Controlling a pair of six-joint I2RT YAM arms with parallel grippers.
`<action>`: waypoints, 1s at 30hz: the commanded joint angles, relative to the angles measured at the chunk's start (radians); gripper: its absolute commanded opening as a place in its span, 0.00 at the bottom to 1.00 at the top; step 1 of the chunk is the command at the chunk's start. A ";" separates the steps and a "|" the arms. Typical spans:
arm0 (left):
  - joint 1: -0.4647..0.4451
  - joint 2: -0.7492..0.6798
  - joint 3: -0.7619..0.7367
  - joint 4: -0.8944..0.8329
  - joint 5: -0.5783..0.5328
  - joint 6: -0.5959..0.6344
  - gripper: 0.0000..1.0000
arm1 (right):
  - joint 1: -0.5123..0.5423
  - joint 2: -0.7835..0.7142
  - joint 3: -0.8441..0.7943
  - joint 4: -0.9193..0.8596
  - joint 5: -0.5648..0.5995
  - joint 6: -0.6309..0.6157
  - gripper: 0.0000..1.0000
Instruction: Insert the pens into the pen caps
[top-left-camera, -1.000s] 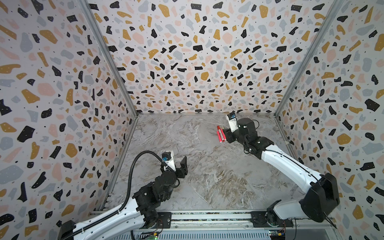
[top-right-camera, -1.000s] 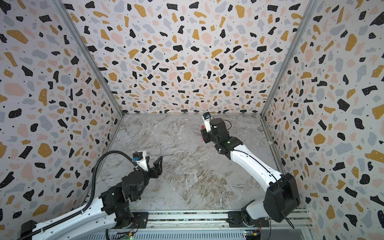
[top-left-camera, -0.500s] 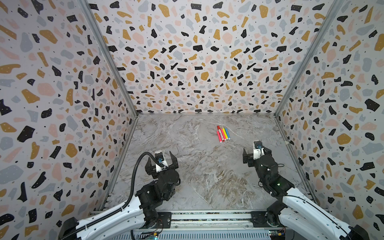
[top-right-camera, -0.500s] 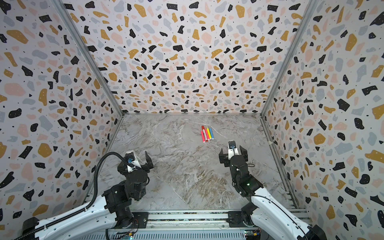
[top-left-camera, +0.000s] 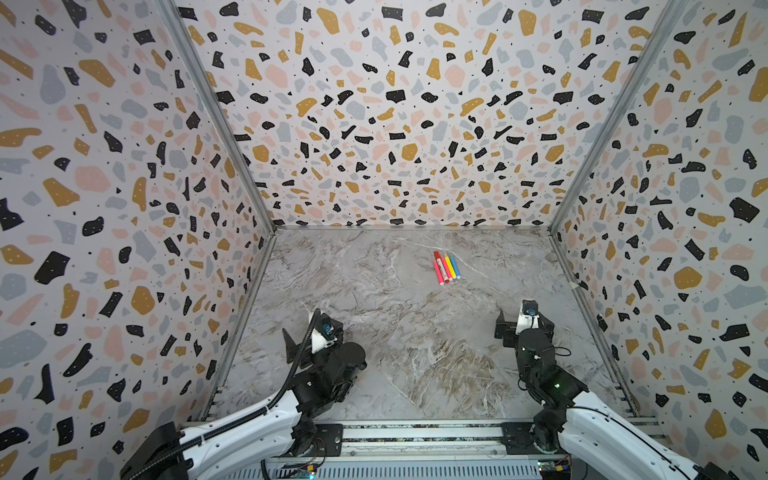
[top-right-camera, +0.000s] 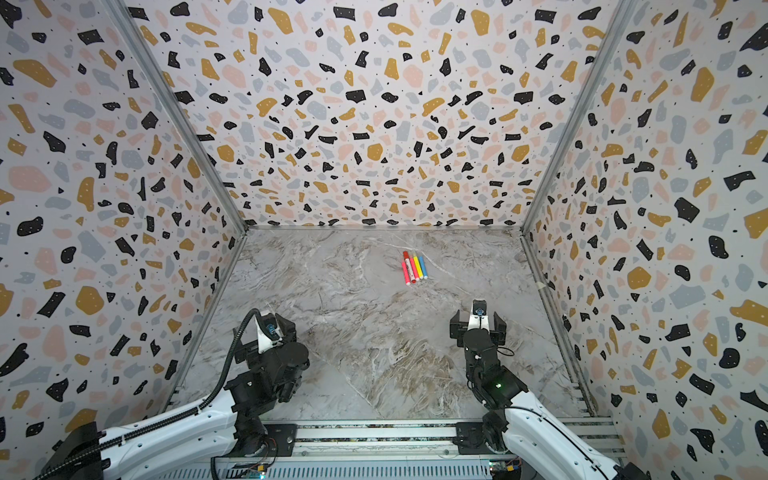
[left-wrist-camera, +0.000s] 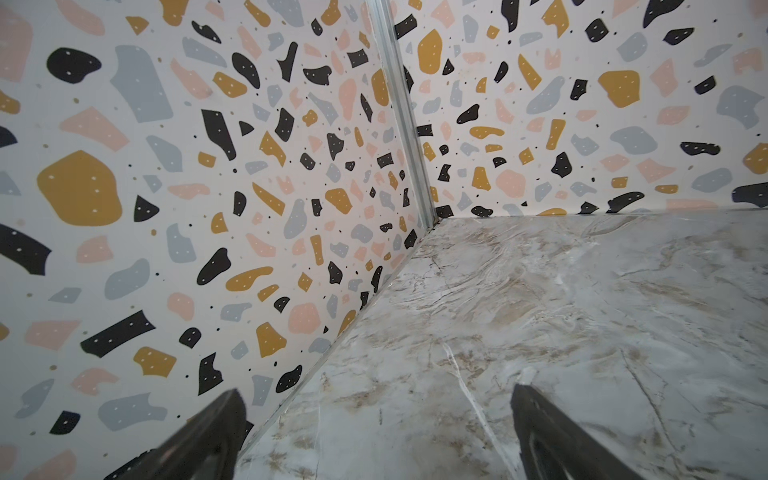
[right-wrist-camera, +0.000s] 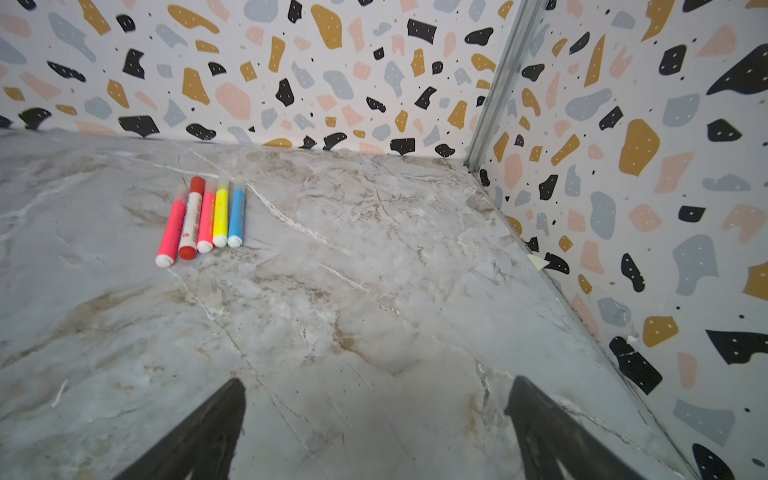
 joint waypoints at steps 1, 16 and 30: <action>0.027 -0.014 -0.040 0.069 -0.076 -0.058 1.00 | -0.003 0.006 -0.017 0.022 0.046 -0.011 0.99; 0.220 0.169 -0.080 0.298 0.093 -0.011 1.00 | -0.019 -0.018 -0.153 0.239 0.069 -0.089 0.99; 0.380 0.252 -0.137 0.671 0.136 0.130 0.95 | -0.150 0.224 -0.182 0.662 -0.067 -0.142 0.99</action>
